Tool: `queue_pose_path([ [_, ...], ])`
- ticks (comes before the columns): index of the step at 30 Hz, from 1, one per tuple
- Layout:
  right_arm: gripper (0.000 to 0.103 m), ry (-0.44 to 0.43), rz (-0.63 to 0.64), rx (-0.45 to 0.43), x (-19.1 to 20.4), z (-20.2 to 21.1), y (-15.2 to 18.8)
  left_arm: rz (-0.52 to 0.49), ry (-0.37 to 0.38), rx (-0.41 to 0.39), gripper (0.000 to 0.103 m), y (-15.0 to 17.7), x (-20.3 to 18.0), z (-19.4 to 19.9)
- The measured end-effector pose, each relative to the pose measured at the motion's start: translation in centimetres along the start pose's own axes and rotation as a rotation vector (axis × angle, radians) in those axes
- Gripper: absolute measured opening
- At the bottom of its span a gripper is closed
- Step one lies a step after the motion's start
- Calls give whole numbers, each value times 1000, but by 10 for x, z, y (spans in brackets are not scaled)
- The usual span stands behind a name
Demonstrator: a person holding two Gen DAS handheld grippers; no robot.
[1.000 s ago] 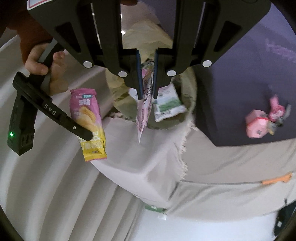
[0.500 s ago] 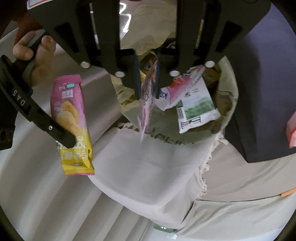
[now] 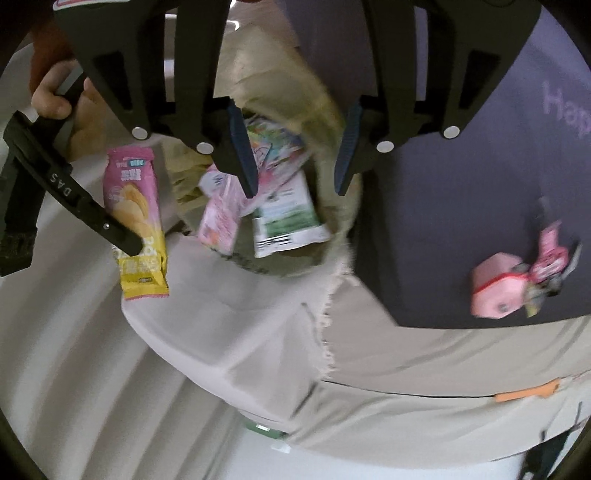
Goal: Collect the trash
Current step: 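Carry both items over the trash bag and open both tools to drop them, then grasp the pink lollipop card with the right tool while the left grasps the keys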
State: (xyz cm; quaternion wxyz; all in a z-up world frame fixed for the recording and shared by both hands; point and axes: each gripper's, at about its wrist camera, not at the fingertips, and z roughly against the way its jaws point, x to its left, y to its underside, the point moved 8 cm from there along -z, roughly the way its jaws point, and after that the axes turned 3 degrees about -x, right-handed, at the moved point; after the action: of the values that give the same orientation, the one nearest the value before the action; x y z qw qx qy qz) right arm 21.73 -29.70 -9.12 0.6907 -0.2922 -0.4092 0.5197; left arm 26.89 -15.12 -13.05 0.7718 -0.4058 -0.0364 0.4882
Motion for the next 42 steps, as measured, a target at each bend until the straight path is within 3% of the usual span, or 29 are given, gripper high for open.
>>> queue_pose_path([
  [8,6,-25,46,103,30,-48,31,2,-91,-21,42,9,24,26],
  [14,6,61,124,229,22,-83,71,13,-94,-25,46,16,35,38],
  [21,6,112,116,289,5,-89,86,37,-94,-38,46,17,42,43],
  [25,8,93,97,278,3,-85,85,42,-99,-42,46,18,46,45],
  [29,33,76,96,236,5,-70,75,57,-115,-52,46,17,56,49],
  [30,35,79,101,221,5,-65,71,61,-119,-55,46,17,58,51],
  [35,35,95,77,174,3,-48,54,91,-140,-83,48,14,74,60],
  [42,35,20,30,124,28,-35,33,41,-160,-170,48,-2,113,81],
])
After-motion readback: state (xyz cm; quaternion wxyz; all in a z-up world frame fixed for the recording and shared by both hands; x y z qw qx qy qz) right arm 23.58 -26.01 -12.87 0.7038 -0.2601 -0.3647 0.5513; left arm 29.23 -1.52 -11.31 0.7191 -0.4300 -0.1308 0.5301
